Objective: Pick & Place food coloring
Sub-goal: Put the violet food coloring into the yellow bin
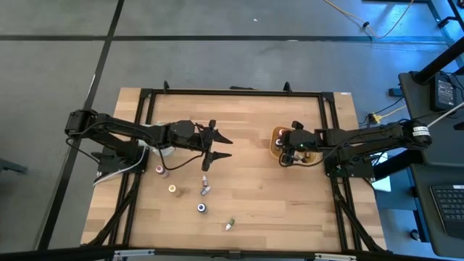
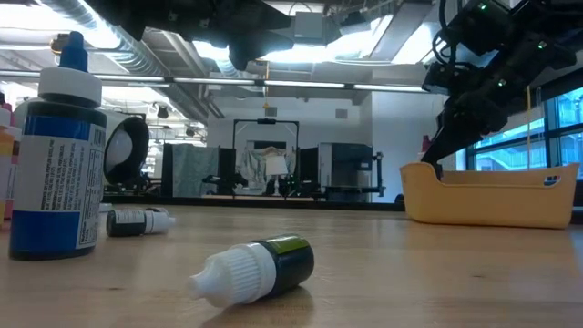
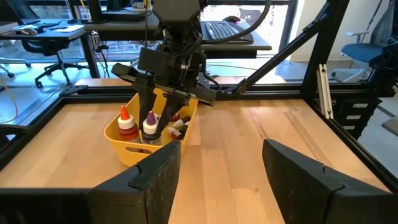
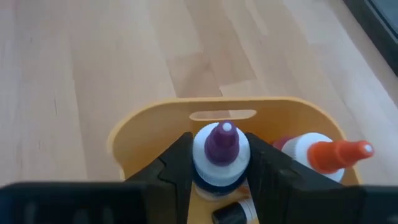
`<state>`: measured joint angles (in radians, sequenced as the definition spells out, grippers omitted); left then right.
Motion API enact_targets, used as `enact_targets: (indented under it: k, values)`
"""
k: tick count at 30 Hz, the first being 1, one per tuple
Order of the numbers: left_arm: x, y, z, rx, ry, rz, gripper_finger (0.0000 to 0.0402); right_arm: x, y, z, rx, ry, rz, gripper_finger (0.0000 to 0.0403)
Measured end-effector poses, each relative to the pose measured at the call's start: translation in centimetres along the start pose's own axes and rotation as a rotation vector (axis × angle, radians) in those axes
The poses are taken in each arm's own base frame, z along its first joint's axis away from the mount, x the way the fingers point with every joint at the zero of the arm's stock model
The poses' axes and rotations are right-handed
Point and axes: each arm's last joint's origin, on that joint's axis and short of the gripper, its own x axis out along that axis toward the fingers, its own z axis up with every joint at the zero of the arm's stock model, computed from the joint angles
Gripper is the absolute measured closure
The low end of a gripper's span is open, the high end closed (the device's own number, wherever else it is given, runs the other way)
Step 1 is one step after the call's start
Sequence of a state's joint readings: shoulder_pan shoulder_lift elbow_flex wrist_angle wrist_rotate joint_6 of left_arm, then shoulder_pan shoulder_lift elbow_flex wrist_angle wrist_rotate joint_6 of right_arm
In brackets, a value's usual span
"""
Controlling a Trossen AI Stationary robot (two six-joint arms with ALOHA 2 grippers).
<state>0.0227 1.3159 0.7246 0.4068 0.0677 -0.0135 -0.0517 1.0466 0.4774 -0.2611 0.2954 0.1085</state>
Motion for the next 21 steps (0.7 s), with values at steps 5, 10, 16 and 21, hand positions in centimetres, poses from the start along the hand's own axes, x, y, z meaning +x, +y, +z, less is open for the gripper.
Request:
enact_targets:
  k: [5,10,16,21]
  values:
    - [0.0,-0.01,0.0,0.0,0.0,0.0,0.0182,-0.01,-0.06,0.07,0.021,-0.009,-0.02,0.028]
    - [0.0,-0.01,0.0,0.0,0.0,0.0,0.018,-0.01,-0.03,-0.16,0.035,0.015,-0.005,0.0269]
    - [0.0,0.0,0.0,0.0,0.0,0.0,0.018,-0.02,-0.04,-0.28,0.035,0.027,-0.005,0.0178]
    - [0.0,0.0,0.0,0.0,0.0,0.0,0.0181,-0.03,-0.07,-0.53,0.009,0.053,-0.006,0.014]
